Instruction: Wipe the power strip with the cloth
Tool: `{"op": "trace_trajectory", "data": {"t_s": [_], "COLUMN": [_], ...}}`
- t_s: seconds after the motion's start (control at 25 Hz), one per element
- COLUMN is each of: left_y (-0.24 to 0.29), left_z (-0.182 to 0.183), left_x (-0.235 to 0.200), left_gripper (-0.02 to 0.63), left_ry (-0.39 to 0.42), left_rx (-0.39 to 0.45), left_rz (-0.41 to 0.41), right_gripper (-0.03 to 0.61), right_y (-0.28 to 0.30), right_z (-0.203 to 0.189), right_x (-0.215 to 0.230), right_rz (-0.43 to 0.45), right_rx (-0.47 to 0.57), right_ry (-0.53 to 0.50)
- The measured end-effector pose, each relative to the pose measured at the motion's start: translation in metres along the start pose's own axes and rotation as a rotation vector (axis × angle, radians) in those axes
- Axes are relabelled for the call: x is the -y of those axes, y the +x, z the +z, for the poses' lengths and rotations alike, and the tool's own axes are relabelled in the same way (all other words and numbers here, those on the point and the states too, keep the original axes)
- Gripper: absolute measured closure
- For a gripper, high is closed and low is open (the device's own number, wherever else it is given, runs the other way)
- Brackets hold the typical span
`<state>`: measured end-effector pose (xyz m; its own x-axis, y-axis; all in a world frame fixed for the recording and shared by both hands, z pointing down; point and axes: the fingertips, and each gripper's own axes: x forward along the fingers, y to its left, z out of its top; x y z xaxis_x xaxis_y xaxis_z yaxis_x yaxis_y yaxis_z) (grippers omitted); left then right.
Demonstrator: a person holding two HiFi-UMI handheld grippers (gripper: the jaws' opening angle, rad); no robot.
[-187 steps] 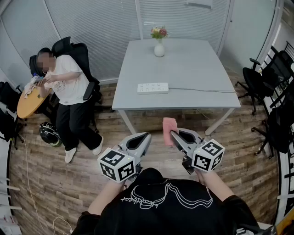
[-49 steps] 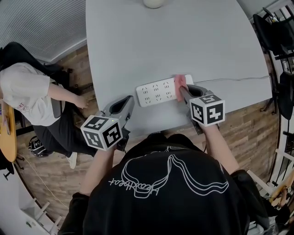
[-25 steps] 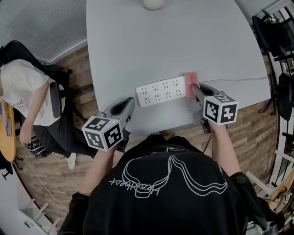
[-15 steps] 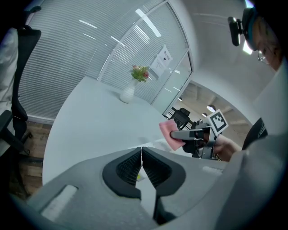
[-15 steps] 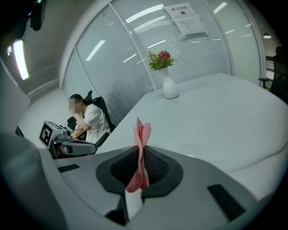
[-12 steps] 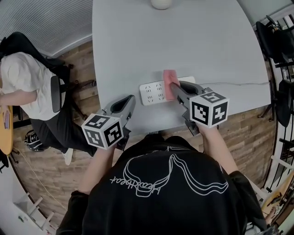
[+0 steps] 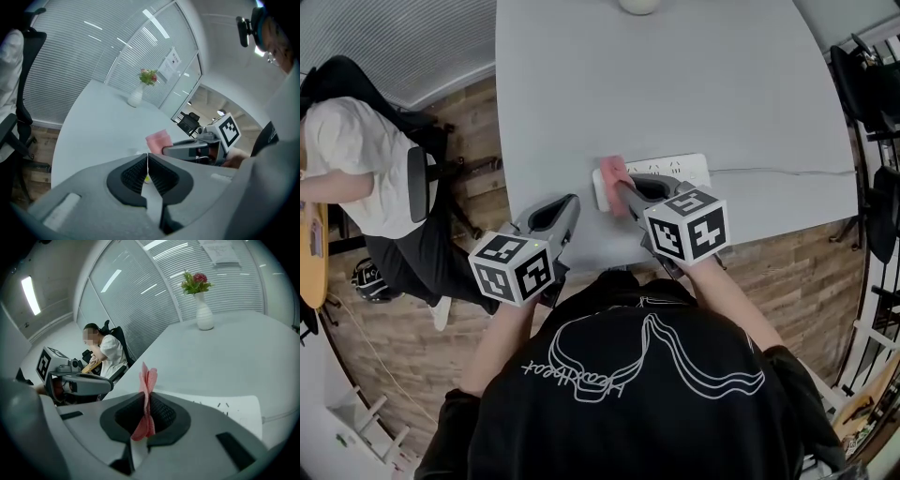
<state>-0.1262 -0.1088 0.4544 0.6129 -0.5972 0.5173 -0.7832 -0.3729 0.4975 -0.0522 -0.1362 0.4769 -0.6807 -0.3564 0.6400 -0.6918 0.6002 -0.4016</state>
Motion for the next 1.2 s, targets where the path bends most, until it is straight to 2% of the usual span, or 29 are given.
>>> {"op": "trace_trajectory", "data": {"t_s": [0.4,0.84,1.2], "left_y": [-0.003,-0.001,-0.002], "left_z": [-0.009,-0.012,-0.012], "left_x": [-0.006,-0.005,0.0], "left_gripper": [0.598,0.598,0.598], "left_ry": [-0.014,-0.016,0.0], "left_rx": [-0.006,-0.019,-0.021], "left_rz": [0.006,0.001,-0.01], "right_gripper": [0.541,0.541,0.541], "right_y": [0.026,0.03,0.028], "right_z": [-0.012,-0.017,-0.018], "right_x": [-0.012,-0.006,-0.003], "right_rz": [0.012,-0.055,-0.074], "right_rx": [-0.055,-0.085,-0.088], "right_ry": [-0.018,-0.069,-0.088]}}
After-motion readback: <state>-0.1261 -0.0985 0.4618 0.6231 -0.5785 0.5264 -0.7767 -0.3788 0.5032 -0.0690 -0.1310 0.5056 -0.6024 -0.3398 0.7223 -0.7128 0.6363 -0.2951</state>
